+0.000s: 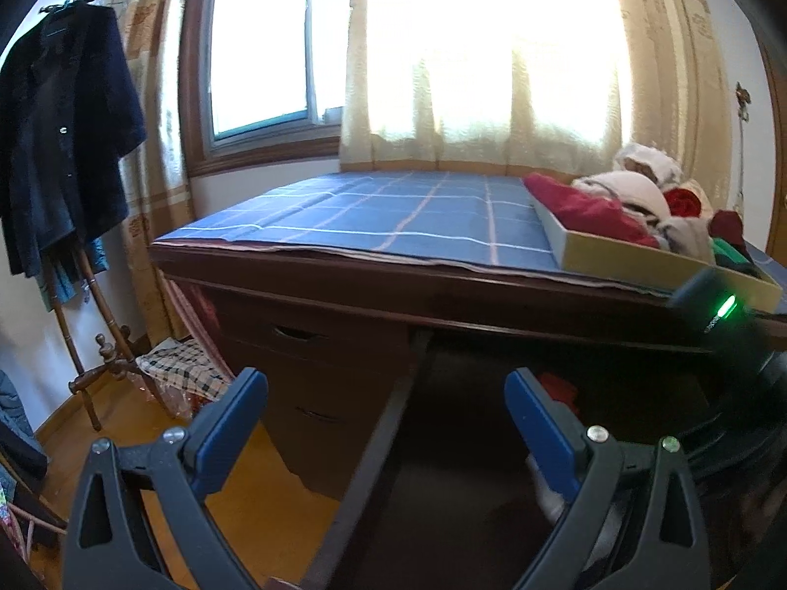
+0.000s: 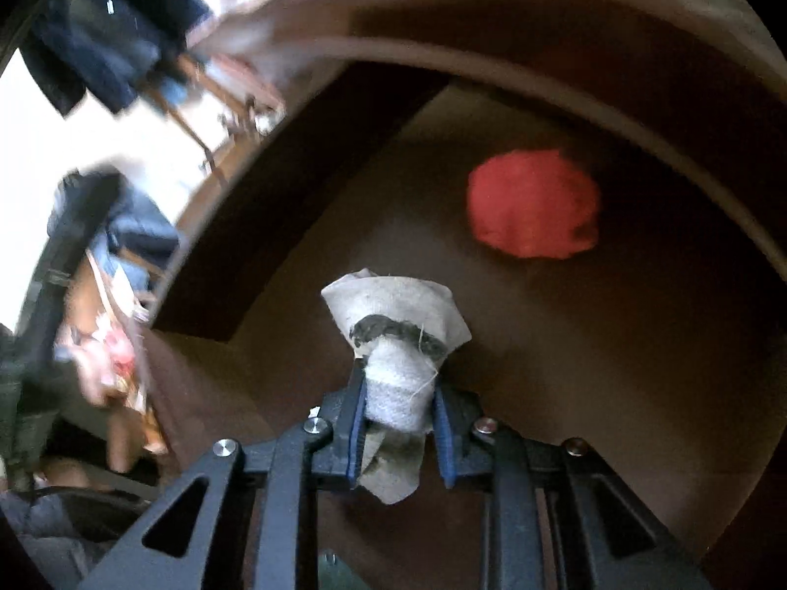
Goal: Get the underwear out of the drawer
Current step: 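Carry the white sock up out of the drawer over the beige tray, then lower the white sock into the tray and open the right tool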
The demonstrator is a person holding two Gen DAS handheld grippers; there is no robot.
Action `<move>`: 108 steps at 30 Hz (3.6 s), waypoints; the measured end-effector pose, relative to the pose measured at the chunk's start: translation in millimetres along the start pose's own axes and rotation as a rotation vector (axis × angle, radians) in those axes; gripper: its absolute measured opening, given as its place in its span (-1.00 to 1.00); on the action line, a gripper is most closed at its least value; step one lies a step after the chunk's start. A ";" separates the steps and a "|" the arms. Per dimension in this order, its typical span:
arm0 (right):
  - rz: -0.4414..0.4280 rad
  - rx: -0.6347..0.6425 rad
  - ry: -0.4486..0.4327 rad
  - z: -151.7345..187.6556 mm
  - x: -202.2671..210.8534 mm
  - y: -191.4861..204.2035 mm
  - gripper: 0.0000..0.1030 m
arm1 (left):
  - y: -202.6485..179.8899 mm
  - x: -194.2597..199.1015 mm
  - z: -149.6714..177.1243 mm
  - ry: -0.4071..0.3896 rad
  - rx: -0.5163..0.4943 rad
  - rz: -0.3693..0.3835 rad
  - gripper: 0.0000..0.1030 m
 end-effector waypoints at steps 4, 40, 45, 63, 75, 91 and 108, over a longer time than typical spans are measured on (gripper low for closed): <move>-0.048 -0.062 -0.106 5.1 37.8 -18.1 -0.51 | -16.9 -1.9 0.6 0.011 -0.029 0.032 0.92; 0.041 -0.173 -0.698 -31.1 299.5 -29.1 -0.51 | -72.8 -4.4 11.9 0.009 -0.192 0.057 0.92; 0.053 -0.162 -0.733 -77.3 302.2 -20.7 -0.51 | -72.9 -3.5 11.7 0.002 -0.200 0.061 0.92; 0.282 -0.262 -0.673 -232.9 237.1 -68.3 -0.51 | -75.4 2.0 11.8 -0.038 -0.220 0.079 0.92; 0.402 -0.243 -0.541 -270.3 172.3 -79.8 -0.51 | -75.2 0.1 10.9 -0.029 -0.209 0.090 0.92; 0.396 -0.264 -0.508 -269.0 155.7 -89.5 -0.26 | -75.6 -3.3 9.8 -0.007 -0.198 0.095 0.92; 0.182 -0.196 -0.833 -158.5 262.5 -53.3 0.21 | -78.4 -3.9 12.0 -0.006 -0.211 0.069 0.92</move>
Point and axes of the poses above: each gripper's, at about its wrist camera, not at the fingertips, and x roughly against the way its jaws point, y to its left, z to its underside, the point moved 8 cm from there along -x, roughly the way its jaws point, and after that the axes turned 9 degrees about -x, right-handed, at the moved point
